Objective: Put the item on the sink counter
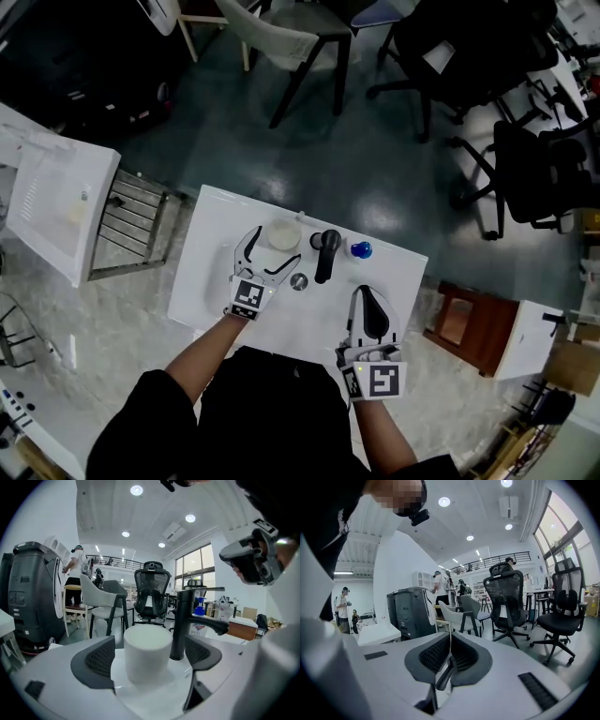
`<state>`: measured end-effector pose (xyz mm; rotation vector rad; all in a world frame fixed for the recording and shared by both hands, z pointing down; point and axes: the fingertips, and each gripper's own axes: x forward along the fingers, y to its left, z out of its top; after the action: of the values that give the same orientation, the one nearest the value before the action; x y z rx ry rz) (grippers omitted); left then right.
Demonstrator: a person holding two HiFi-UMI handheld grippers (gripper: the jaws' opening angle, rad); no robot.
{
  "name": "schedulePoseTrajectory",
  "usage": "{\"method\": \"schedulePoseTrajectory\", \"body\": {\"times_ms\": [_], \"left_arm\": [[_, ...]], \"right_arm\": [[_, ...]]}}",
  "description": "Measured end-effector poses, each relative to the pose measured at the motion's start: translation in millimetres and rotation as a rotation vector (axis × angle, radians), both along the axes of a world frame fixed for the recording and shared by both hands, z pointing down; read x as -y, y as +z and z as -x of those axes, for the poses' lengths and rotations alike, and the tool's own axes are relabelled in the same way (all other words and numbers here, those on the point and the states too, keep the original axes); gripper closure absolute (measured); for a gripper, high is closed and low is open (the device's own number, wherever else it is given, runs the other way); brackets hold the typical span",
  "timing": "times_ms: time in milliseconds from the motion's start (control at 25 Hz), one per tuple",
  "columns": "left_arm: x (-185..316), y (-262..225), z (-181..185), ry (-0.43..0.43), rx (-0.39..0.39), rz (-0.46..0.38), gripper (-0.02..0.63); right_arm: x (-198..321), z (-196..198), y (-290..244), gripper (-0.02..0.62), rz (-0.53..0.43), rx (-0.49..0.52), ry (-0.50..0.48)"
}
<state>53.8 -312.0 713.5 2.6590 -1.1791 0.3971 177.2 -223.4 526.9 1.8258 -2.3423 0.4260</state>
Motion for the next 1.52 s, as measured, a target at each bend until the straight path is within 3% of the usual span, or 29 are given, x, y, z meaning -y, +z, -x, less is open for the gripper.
{"method": "schedulePoseTrajectory", "body": {"times_ms": [240, 560, 920, 1000, 1120, 1160, 1520], "left_arm": [[-24.3, -48.1, 21.7, -0.080, -0.107, 0.050, 0.146], [-89.8, -107.8, 42.4, -0.019, -0.107, 0.023, 0.146], [-165.9, -152.3, 80.8, 0.031, -0.180, 0.091, 0.178], [-178.5, -160.4, 91.5, 0.035, -0.195, 0.096, 0.271], [-198.5, -177.3, 101.7, 0.057, -0.224, 0.089, 0.549], [-206.3, -182.1, 103.3, 0.066, -0.230, 0.090, 0.578], [-278.8, -212.0, 111.7, 0.106, -0.202, 0.052, 0.589]], "right_arm": [[-27.0, 12.4, -11.6, 0.561, 0.007, -0.023, 0.015], [-74.4, 48.1, -25.3, 0.561, -0.002, -0.013, 0.018], [-128.1, 83.7, -52.4, 0.561, -0.040, -0.023, 0.052], [-140.6, 93.1, -57.6, 0.561, -0.050, -0.033, 0.058], [-158.8, 107.9, -67.3, 0.561, -0.049, -0.043, 0.076], [-166.0, 112.4, -68.2, 0.561, -0.048, -0.045, 0.078], [-228.0, 127.7, -61.8, 0.561, -0.012, -0.066, 0.110]]}}
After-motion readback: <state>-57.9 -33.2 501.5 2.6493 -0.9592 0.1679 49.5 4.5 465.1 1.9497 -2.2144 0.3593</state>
